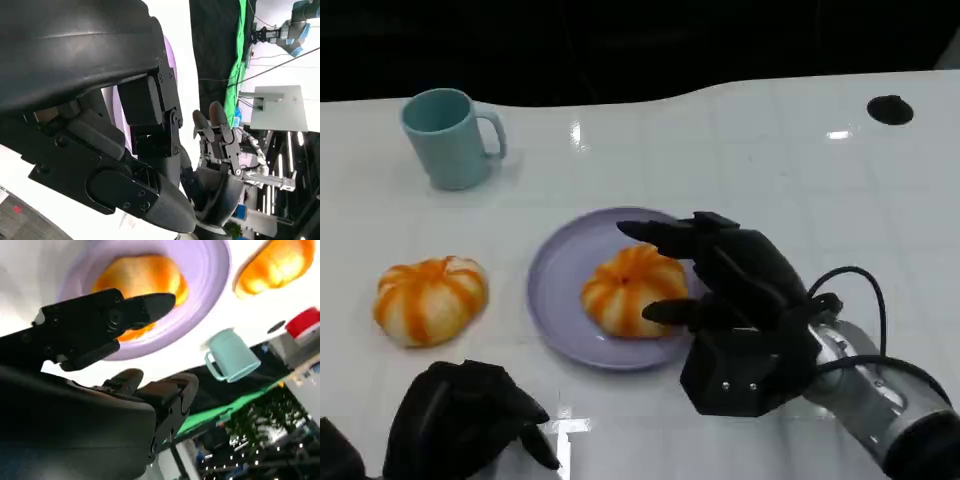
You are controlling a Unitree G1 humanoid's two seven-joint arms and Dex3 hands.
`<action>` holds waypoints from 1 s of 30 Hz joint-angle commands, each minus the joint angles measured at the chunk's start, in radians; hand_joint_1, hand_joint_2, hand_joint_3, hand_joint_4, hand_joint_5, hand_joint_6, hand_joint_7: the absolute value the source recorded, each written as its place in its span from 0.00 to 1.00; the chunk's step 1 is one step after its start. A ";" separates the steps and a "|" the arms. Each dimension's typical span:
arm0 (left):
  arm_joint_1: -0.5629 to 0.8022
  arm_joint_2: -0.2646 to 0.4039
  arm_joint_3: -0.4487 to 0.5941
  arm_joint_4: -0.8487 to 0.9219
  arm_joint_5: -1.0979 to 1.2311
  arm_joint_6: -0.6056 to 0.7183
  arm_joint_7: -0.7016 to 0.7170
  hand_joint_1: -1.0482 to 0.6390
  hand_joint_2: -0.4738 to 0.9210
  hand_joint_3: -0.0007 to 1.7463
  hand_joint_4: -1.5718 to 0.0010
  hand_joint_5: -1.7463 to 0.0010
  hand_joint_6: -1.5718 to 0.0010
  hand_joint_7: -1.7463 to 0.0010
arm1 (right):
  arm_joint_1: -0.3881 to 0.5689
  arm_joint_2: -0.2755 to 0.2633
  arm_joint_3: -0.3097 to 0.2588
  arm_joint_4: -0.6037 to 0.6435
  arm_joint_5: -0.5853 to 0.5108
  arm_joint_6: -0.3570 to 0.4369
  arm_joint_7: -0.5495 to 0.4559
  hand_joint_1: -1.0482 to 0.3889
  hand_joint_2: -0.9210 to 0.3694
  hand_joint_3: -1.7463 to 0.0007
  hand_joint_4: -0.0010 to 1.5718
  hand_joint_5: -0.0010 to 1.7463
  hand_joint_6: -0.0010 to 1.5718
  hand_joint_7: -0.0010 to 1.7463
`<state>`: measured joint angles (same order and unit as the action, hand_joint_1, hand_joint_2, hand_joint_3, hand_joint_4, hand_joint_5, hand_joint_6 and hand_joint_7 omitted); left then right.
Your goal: Grasp the bread from the table and place it into the plate.
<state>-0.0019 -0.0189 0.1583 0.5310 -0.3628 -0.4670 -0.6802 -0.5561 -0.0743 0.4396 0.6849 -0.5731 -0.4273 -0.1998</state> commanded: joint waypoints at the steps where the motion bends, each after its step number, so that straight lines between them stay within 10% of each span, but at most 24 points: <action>1: 0.012 0.009 0.002 -0.014 0.001 -0.001 0.015 0.00 0.91 0.00 0.00 0.59 0.00 0.79 | 0.051 -0.036 -0.023 -0.100 0.029 0.025 0.063 0.33 0.00 0.97 0.07 0.25 0.22 0.00; 15: 0.011 0.007 -0.001 -0.011 -0.002 -0.005 0.019 0.01 0.91 0.00 0.00 0.60 0.00 0.79 | 0.232 -0.153 -0.097 -0.359 0.141 -0.054 0.203 0.45 0.01 1.00 0.10 0.32 0.27 0.02; 27: 0.003 0.007 0.000 0.005 0.002 -0.023 0.020 0.01 0.91 0.00 0.00 0.60 0.00 0.80 | 0.411 -0.162 -0.191 -0.527 0.368 -0.125 0.319 0.70 0.00 0.98 0.35 0.56 0.50 0.12; 30: 0.002 0.006 0.000 0.004 0.003 -0.019 0.025 0.00 0.91 0.00 0.00 0.59 0.00 0.79 | 0.450 -0.161 -0.208 -0.555 0.433 -0.117 0.355 0.73 0.10 0.78 0.37 0.66 0.50 0.27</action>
<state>-0.0015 -0.0224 0.1519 0.5323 -0.3617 -0.4771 -0.6675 -0.1429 -0.2268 0.2580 0.1629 -0.1933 -0.5426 0.1284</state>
